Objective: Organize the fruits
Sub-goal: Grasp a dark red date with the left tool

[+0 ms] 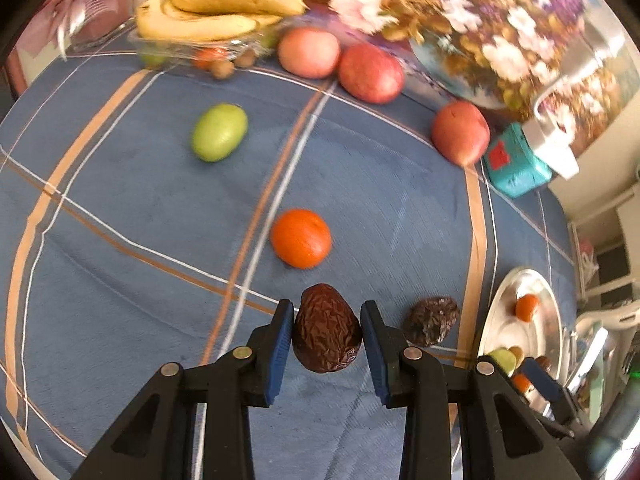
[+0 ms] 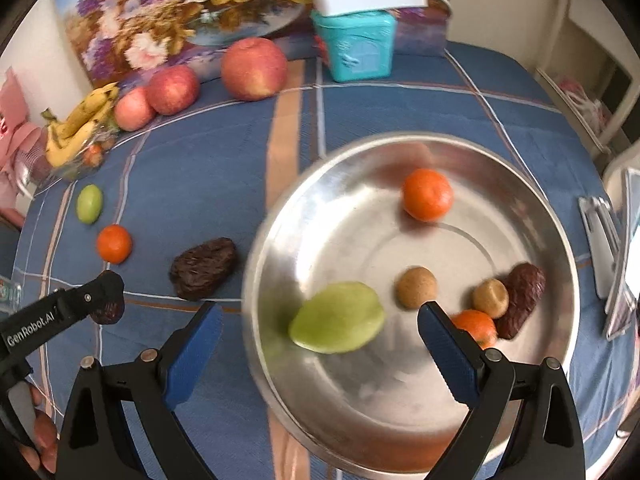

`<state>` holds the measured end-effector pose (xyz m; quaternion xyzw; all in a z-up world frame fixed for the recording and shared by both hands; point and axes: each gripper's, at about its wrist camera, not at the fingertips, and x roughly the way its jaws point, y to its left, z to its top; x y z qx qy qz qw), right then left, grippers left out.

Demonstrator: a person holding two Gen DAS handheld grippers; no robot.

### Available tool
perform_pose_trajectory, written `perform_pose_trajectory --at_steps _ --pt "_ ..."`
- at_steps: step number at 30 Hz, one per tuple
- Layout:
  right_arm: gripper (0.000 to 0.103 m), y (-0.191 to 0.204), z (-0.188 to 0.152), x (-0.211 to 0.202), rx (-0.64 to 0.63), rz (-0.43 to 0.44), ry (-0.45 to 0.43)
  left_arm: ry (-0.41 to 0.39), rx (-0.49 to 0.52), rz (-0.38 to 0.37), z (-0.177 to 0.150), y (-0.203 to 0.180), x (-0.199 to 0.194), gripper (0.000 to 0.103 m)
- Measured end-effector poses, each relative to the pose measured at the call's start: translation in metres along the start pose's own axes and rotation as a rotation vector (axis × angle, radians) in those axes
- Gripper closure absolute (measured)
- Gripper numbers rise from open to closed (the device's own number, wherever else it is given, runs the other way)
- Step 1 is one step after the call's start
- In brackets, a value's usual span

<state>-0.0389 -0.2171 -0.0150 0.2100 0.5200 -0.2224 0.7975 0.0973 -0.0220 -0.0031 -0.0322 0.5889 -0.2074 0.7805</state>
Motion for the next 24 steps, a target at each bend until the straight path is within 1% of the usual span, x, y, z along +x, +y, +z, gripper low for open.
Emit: perform_pose_trajectory --at_steps 2,6,9,12,15,17,19,22,24 --pt "0.005 0.008 0.001 -0.001 -0.024 0.014 -0.012 -0.011 -0.02 -0.013 0.001 0.006 -0.004 0.066" --pt "0.005 0.028 0.004 -0.001 -0.078 0.079 -0.026 -0.017 -0.048 -0.05 0.006 0.014 -0.005 0.066" --pt "0.005 0.047 0.009 -0.002 -0.139 0.091 -0.059 -0.011 -0.075 -0.069 0.01 0.018 -0.001 0.066" --pt "0.005 0.065 0.013 0.0 -0.192 0.101 -0.065 0.003 -0.098 -0.088 0.011 0.025 0.004 0.066" --pt "0.007 0.08 0.015 0.008 -0.244 0.109 -0.054 0.011 -0.114 -0.099 0.01 0.027 0.007 0.066" --pt "0.019 0.087 0.017 0.014 -0.274 0.101 -0.045 0.013 -0.121 -0.105 0.011 0.027 0.008 0.066" --pt "0.027 0.091 0.02 0.023 -0.3 0.084 -0.032 0.015 -0.127 -0.112 0.011 0.028 0.009 0.066" --pt "0.029 0.099 0.021 0.031 -0.334 0.064 -0.005 0.016 -0.13 -0.118 0.01 0.029 0.01 0.066" --pt "0.035 0.103 0.019 0.035 -0.363 0.059 0.01 0.018 -0.127 -0.12 0.01 0.029 0.01 0.066"
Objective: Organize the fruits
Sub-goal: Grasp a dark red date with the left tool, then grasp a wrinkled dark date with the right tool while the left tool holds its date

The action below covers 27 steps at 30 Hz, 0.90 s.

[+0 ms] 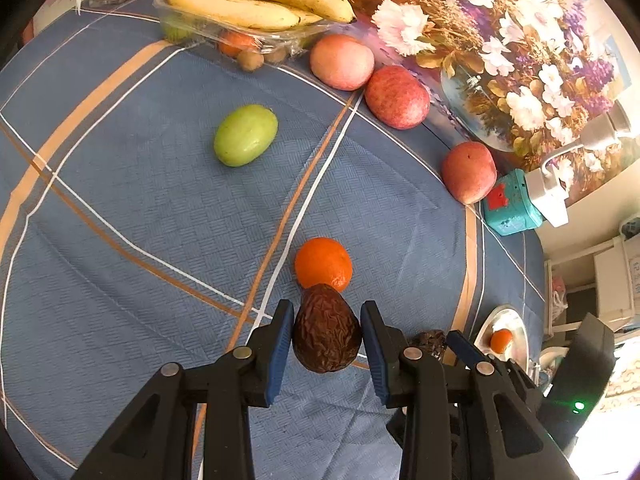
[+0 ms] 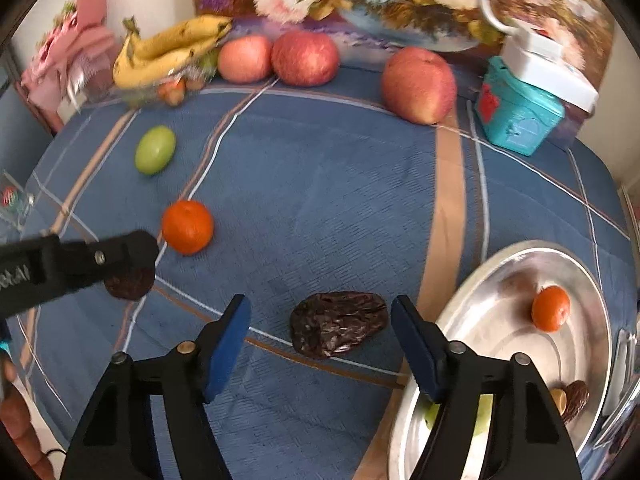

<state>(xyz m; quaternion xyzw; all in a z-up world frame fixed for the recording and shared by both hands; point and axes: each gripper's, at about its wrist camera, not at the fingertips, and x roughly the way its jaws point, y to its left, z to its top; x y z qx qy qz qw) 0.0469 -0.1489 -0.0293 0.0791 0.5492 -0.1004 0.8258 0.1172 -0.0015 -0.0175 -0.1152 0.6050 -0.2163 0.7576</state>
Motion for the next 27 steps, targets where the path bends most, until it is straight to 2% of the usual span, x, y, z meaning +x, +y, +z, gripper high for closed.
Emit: perform_pose_trajectory --at_steps 5,10,13,16,24,26,27 --pt "0.037 0.007 0.0 0.011 -0.065 -0.078 0.02 0.001 -0.002 0.001 0.0 0.001 0.001 0.066" --pt "0.038 0.003 -0.001 0.019 -0.067 -0.112 0.035 0.001 0.0 0.003 -0.001 0.0 0.001 0.066" --pt "0.042 0.0 -0.001 0.019 -0.062 -0.116 0.033 0.001 -0.001 0.006 -0.001 0.0 0.0 0.066" --pt "0.051 -0.002 -0.001 0.017 -0.061 -0.126 0.021 0.0 -0.003 0.006 -0.001 0.0 0.0 0.066" --pt "0.053 -0.005 -0.003 0.014 -0.049 -0.113 0.015 0.001 -0.003 0.008 0.0 -0.001 0.0 0.066" --pt "0.061 -0.003 -0.005 0.01 -0.049 -0.103 0.005 0.0 -0.007 0.008 0.0 0.0 0.0 0.066" --pt "0.061 -0.003 -0.004 0.008 -0.045 -0.094 -0.001 -0.001 -0.007 0.008 0.0 0.0 0.0 0.066"
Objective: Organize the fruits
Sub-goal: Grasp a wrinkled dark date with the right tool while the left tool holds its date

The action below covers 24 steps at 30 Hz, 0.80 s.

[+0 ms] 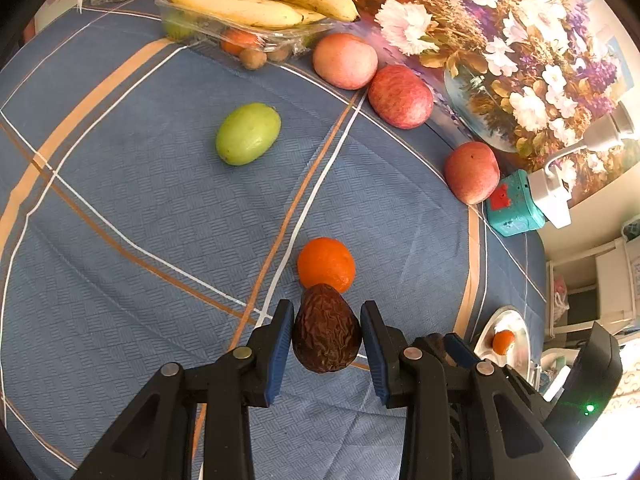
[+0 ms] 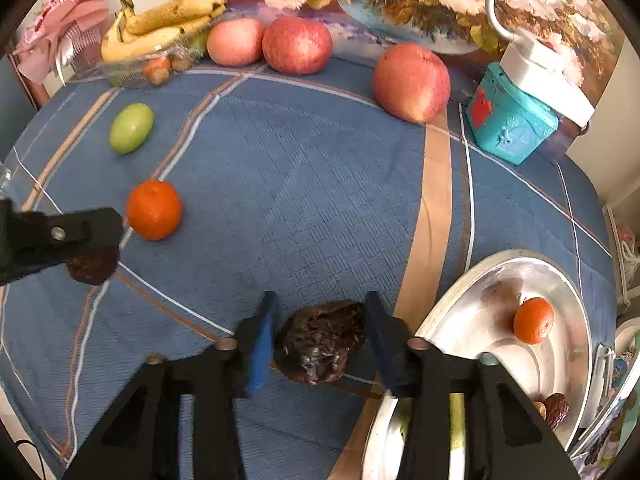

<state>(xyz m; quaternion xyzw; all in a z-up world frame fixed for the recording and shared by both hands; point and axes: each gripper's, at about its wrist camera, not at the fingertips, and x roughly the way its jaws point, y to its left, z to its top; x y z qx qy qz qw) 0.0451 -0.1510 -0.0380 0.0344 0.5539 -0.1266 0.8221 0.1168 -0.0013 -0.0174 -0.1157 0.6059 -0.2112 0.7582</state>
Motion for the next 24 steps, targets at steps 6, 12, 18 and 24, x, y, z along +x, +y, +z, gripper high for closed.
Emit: perform_pose_trajectory --at_steps 6,12,18,24 --pt "0.079 -0.0014 -0.0017 -0.0068 0.034 0.054 -0.007 -0.001 -0.001 -0.001 -0.0006 -0.0006 -0.0005 0.066" --pt "0.08 0.0024 -0.0027 -0.0085 0.016 0.041 -0.001 -0.003 -0.008 0.0 -0.0006 0.0 -0.0008 0.066" --pt "0.076 -0.0015 -0.0019 -0.0076 0.031 0.03 0.009 -0.002 -0.008 0.001 -0.0008 -0.0005 0.0001 0.066" --pt "0.067 -0.0036 -0.0032 -0.005 0.046 0.047 0.02 -0.001 -0.007 0.0 -0.0006 -0.0004 0.0004 0.066"
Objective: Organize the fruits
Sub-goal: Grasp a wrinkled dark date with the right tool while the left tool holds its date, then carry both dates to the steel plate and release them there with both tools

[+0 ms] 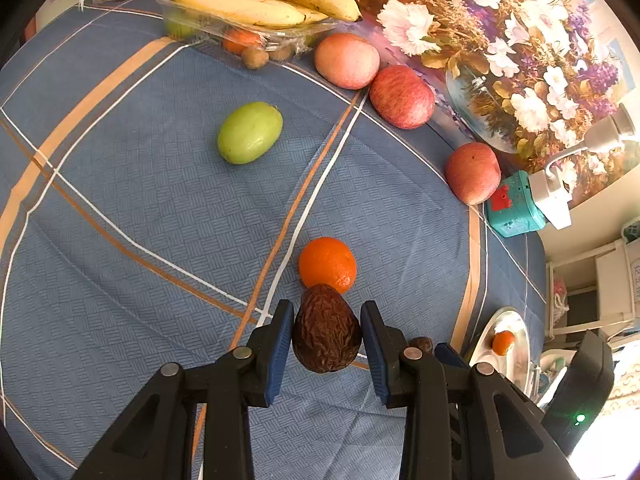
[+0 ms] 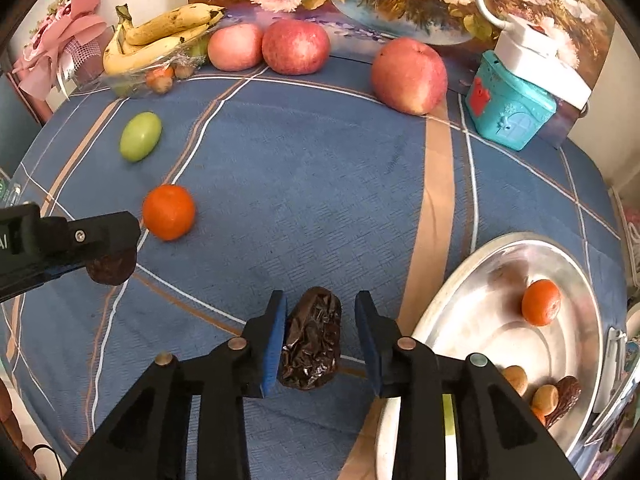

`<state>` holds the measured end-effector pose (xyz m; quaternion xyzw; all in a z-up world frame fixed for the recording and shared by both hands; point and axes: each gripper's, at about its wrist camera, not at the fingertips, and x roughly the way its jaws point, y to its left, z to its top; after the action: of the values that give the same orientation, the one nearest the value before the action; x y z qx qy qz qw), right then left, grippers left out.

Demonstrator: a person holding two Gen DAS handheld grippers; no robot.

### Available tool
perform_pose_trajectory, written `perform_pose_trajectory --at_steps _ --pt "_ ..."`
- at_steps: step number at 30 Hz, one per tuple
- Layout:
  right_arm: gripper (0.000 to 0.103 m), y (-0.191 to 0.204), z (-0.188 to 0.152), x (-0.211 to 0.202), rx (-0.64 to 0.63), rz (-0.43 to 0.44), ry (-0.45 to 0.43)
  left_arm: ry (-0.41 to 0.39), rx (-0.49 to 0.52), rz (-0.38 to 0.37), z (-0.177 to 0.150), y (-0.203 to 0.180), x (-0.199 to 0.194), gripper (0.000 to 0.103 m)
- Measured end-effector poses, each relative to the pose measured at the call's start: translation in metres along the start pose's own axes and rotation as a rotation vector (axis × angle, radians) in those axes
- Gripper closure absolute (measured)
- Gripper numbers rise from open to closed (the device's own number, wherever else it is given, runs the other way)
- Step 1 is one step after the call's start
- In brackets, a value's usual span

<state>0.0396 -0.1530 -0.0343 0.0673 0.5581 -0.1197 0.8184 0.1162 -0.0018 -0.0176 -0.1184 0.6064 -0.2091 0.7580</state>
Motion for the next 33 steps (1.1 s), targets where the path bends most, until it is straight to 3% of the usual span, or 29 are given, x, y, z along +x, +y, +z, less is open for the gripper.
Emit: perform_pose_trajectory --at_steps 14,33 --pt "0.069 0.014 -0.009 0.006 -0.038 0.016 0.018 0.0 -0.002 -0.005 0.0 0.002 0.001 0.066" --pt "0.069 0.0 -0.016 -0.037 0.164 0.094 -0.055 0.034 0.033 0.042 0.002 0.0 0.01 0.066"
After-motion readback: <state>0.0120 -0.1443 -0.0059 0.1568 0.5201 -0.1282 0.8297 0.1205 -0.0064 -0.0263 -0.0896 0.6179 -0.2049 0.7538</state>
